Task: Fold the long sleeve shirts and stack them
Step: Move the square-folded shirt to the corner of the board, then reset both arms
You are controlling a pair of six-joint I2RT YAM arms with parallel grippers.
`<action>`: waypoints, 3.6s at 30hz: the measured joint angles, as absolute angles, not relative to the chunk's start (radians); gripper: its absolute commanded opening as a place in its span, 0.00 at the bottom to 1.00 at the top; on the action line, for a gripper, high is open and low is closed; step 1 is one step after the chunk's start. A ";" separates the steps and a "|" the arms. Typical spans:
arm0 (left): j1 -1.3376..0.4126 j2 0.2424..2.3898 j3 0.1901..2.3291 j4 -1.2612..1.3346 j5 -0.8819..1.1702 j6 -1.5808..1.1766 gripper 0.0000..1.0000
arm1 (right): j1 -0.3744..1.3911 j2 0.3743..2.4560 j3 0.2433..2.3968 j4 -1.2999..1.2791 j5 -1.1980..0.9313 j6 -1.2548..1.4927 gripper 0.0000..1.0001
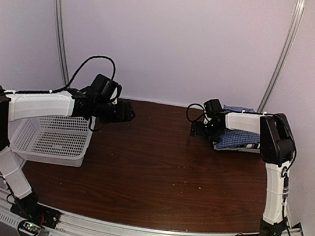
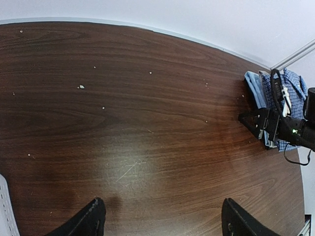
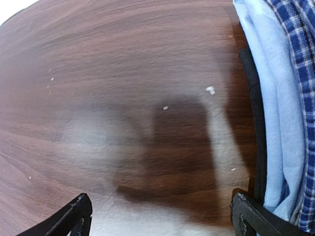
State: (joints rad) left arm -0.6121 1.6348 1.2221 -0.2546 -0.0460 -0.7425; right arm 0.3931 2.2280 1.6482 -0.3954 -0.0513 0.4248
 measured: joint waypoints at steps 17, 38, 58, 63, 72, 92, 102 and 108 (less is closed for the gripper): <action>-0.612 1.639 1.237 -0.251 -0.037 -0.722 0.96 | 0.418 2.092 1.649 -0.416 -0.086 0.386 1.00; -0.645 1.444 1.233 -0.209 -0.041 -0.568 0.98 | 0.636 1.456 1.331 -0.289 -0.035 0.389 1.00; -0.647 1.250 1.066 -0.184 -0.134 -0.446 0.98 | 0.636 0.992 0.881 -0.104 0.088 0.435 1.00; -0.647 1.250 1.057 -0.181 -0.154 -0.440 0.98 | 0.636 0.941 0.854 -0.091 0.139 0.442 1.00; -0.647 1.250 1.056 -0.180 -0.162 -0.429 0.98 | 0.636 0.917 0.853 -0.074 0.192 0.433 1.00; -0.647 1.250 1.056 -0.180 -0.162 -0.424 0.98 | 0.636 0.920 0.848 -0.070 0.208 0.422 1.00; -0.647 1.251 1.056 -0.180 -0.162 -0.424 0.98 | 0.636 0.920 0.832 -0.063 0.208 0.422 1.00; -0.647 1.251 1.056 -0.180 -0.162 -0.424 0.98 | 0.636 0.919 0.832 -0.063 0.208 0.422 1.00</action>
